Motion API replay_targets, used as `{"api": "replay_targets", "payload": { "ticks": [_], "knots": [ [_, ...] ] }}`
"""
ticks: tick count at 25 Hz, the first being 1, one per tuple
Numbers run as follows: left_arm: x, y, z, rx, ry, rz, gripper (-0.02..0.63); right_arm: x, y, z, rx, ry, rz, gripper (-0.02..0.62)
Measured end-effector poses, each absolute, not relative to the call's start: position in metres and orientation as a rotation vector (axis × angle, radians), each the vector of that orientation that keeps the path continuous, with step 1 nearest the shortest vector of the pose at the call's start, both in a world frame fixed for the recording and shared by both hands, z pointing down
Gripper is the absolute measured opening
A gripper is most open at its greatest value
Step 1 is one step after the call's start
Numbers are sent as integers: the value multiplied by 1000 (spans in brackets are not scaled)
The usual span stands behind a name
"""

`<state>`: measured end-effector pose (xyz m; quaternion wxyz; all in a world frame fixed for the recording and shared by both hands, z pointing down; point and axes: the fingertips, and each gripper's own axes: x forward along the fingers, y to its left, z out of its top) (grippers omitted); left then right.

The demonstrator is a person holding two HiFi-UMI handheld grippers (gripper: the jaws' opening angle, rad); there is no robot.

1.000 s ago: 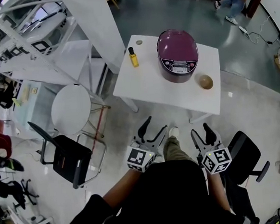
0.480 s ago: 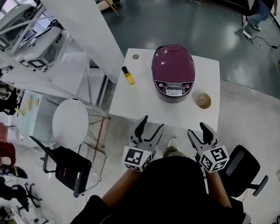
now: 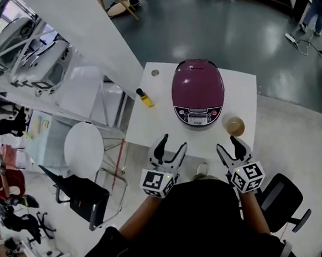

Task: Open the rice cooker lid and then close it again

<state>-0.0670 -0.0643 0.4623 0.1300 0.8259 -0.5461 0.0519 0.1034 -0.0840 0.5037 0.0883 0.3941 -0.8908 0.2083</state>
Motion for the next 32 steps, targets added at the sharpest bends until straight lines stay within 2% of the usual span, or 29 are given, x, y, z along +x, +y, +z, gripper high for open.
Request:
{"api": "replay_targets", "payload": {
  "ticks": [13,19,23,32],
  "knots": [
    [-78,-100,462,2414,-1522,48,262,81,-119,497,1244,-2597,627,223],
    [-89,-110,454,2464,-1446,6,262,70,-131,487,1354,-2565,604,122],
    [-102,-119,449,2466,-1494,-55,261,52,-141,489,1291,-2538,531,27],
    [-119,-135,454,2488,-1465,-49,261,14,-170,502,1197,-2500,438,0]
  ]
}}
